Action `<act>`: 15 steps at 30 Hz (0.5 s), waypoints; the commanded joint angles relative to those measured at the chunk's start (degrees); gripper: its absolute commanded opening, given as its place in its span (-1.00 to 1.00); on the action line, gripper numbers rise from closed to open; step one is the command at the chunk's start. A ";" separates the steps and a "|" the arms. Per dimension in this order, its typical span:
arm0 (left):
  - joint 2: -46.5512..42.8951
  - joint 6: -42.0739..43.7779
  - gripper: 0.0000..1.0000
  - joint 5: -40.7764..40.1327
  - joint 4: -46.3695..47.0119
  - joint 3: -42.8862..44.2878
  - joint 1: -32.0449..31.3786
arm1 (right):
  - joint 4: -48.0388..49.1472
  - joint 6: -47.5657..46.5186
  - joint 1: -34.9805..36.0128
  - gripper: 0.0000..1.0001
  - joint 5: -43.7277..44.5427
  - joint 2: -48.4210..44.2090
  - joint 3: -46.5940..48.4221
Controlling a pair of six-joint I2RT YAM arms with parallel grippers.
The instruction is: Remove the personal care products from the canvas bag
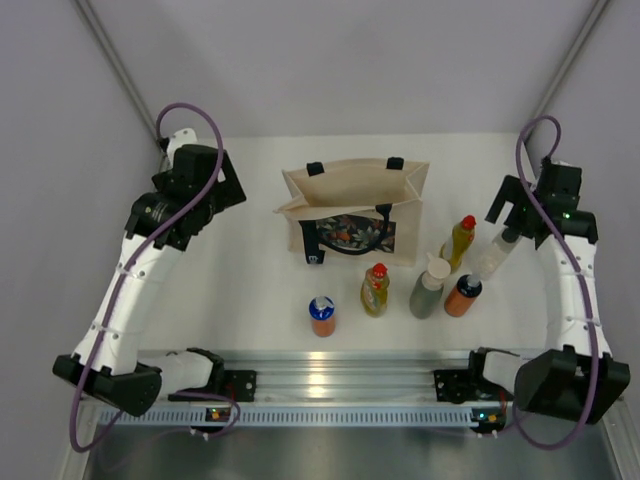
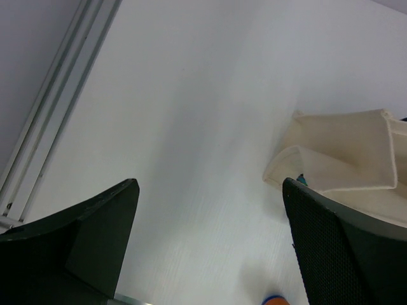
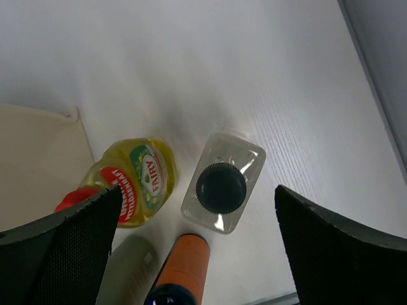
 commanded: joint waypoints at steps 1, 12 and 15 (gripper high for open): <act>-3.32 -0.63 0.97 -6.69 -1.17 -3.74 0.26 | -1.05 -1.68 3.28 0.99 1.01 -7.50 6.07; -17.47 3.38 0.97 -8.20 -1.26 -14.99 0.25 | -9.58 -10.64 18.07 0.99 7.28 -27.27 6.52; -22.12 8.92 0.97 -9.42 -1.17 -15.79 0.26 | -14.24 -11.53 19.74 0.99 7.45 -31.05 6.87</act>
